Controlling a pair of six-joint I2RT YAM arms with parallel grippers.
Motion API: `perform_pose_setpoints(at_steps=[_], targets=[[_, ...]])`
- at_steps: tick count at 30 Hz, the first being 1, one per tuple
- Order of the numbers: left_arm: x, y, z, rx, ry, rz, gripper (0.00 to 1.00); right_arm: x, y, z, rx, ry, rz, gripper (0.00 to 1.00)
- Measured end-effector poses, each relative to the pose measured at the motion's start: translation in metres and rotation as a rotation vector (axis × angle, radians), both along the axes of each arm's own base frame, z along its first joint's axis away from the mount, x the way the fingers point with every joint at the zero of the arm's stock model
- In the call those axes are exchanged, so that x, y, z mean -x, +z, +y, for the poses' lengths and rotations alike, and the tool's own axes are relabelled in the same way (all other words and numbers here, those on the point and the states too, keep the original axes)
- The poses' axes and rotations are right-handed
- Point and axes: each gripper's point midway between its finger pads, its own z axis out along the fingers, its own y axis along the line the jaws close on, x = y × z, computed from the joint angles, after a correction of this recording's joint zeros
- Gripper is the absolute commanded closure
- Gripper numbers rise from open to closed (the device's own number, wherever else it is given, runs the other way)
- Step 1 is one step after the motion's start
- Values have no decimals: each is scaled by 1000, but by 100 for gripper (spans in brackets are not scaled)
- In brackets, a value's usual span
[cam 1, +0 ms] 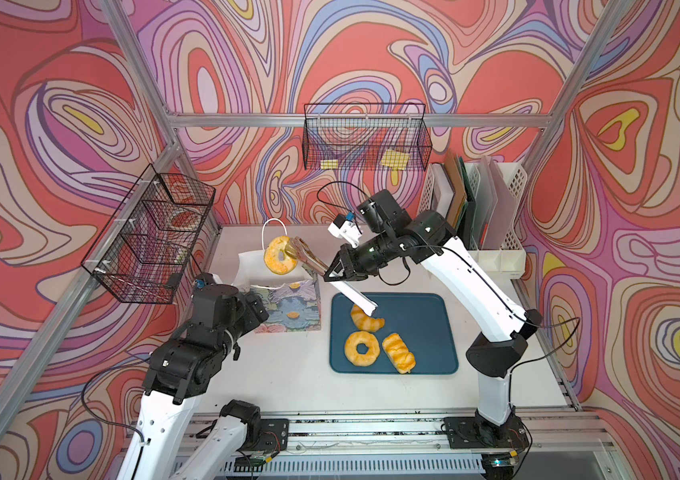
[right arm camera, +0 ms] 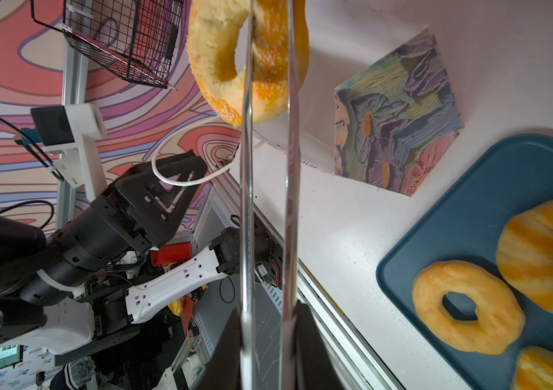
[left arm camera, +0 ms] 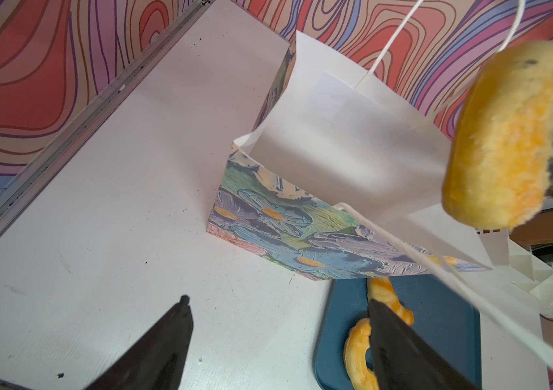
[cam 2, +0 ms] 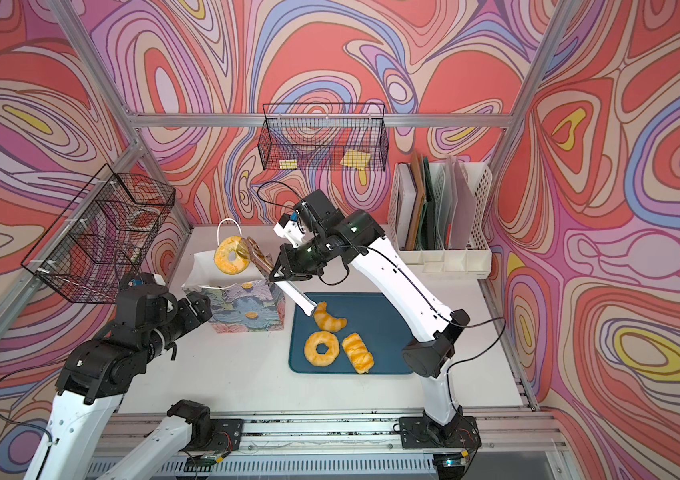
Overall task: Pack bread into a paper bag
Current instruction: Place the fake bread in the paper bag.
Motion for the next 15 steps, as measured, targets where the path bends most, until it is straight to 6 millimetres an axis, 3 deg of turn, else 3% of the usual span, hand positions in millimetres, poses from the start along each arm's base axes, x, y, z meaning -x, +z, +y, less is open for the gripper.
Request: perform_pose_setpoints(at_steps=[15], targets=[[2,2,-1,8,-5,-11,14,-14,-35,20,36,13,22,80]])
